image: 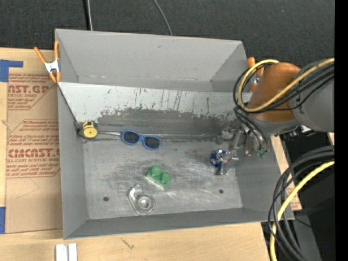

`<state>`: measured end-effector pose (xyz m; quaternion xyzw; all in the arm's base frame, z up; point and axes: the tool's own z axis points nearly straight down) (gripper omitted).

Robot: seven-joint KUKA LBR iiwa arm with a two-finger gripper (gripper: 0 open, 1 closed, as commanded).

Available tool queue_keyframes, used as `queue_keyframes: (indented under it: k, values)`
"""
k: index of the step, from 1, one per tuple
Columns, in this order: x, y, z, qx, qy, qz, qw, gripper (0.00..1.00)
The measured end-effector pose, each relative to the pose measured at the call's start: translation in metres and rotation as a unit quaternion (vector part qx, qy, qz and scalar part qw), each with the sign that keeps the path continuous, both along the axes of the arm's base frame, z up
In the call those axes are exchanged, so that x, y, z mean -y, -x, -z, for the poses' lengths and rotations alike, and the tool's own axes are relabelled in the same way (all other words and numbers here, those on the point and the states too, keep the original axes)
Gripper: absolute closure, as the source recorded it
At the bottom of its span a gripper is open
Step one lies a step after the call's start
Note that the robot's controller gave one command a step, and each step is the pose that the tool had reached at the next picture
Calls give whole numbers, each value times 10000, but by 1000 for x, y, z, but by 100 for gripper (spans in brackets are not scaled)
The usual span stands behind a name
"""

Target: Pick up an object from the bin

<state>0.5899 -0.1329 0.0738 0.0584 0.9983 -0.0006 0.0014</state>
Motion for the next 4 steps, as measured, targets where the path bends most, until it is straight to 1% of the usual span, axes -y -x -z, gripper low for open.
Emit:
queue_keyframes:
  k: [1, 2, 3, 4]
  values:
    - [0, -1, -2, 17, 1, -4, 10000, 100]
    - [-1, -3, -46, 18, 1, -7, 10000, 100]
    - [-1, -4, -68, 12, 1, -9, 10000, 100]
    - [-1, -6, -121, 26, 2, -9, 10000, 100]
